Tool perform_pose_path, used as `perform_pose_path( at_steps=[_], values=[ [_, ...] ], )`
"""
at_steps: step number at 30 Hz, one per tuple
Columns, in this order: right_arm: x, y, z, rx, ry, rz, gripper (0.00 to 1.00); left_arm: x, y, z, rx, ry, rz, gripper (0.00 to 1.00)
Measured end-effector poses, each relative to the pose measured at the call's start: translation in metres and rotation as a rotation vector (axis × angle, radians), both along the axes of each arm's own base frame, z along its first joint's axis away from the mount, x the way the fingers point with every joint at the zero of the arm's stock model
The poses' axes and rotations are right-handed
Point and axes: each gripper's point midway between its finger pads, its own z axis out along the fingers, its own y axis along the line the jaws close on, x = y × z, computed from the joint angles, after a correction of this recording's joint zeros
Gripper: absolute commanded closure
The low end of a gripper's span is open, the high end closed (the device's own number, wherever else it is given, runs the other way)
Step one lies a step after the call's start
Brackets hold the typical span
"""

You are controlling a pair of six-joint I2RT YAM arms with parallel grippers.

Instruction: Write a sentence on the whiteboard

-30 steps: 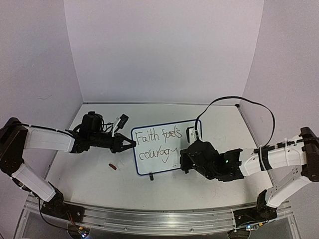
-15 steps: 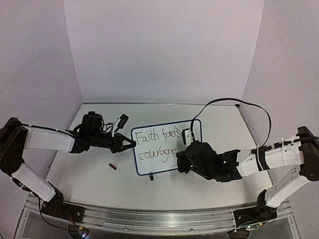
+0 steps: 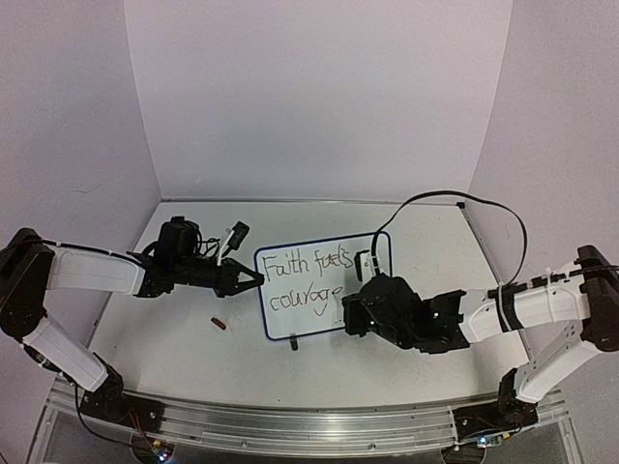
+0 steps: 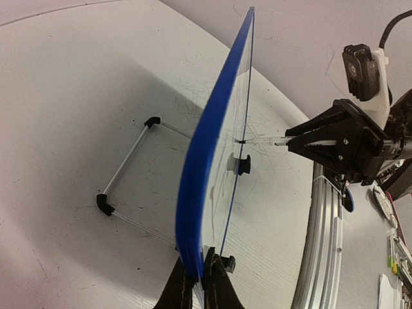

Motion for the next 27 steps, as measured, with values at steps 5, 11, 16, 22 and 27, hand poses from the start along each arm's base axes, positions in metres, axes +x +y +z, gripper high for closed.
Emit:
perform_pose_path(
  at_steps=[5,11,16,22,27],
  values=[
    [-0.001,-0.001,-0.002,-0.006,0.005,0.000,1.00,0.000,0.000,0.000,0.000,0.000,0.000,1.00],
    [-0.003,-0.004,-0.006,-0.014,0.014,0.001,1.00,0.000,0.000,0.001,0.002,0.003,-0.001,1.00],
    [-0.005,-0.011,-0.009,-0.033,0.020,-0.010,1.00,0.000,0.000,0.000,0.002,0.003,-0.001,1.00],
    [-0.004,-0.015,0.002,-0.019,-0.001,-0.014,1.00,0.000,-0.001,0.000,0.003,0.002,-0.002,1.00],
    [-0.006,-0.020,0.012,0.010,-0.028,-0.002,1.00,0.000,-0.001,0.000,0.003,0.000,-0.003,1.00]
  ],
)
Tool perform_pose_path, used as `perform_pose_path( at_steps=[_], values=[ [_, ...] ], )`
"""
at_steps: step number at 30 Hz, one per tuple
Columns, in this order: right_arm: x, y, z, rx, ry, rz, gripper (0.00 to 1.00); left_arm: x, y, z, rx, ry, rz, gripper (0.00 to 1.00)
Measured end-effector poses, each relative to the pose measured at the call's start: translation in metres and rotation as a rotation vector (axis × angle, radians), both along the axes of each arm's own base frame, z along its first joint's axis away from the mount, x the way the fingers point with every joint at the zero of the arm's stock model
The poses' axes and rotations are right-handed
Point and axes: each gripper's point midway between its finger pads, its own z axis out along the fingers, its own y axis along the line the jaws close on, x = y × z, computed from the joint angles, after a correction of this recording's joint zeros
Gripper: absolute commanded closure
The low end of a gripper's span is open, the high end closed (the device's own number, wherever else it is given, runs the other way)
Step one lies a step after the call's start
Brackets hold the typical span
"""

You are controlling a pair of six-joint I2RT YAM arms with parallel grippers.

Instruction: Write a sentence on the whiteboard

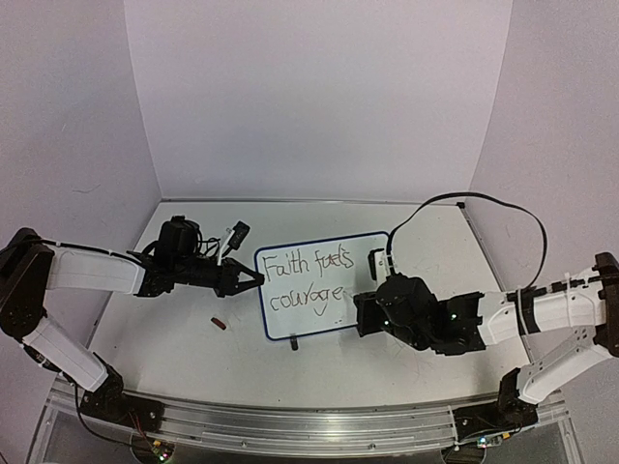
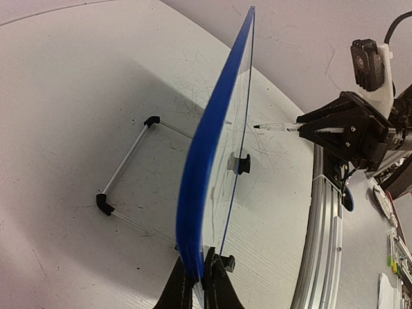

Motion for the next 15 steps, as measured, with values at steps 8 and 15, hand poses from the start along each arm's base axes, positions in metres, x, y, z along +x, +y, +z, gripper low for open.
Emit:
perform_pose_path(
  at_steps=[8,15],
  values=[
    [0.000,-0.001,-0.007,-0.015,0.008,-0.006,1.00,0.000,0.000,0.000,0.000,0.000,-0.001,1.00],
    [0.005,-0.005,-0.016,-0.034,0.012,-0.044,1.00,0.000,0.000,0.000,0.000,0.000,-0.001,1.00]
  ],
)
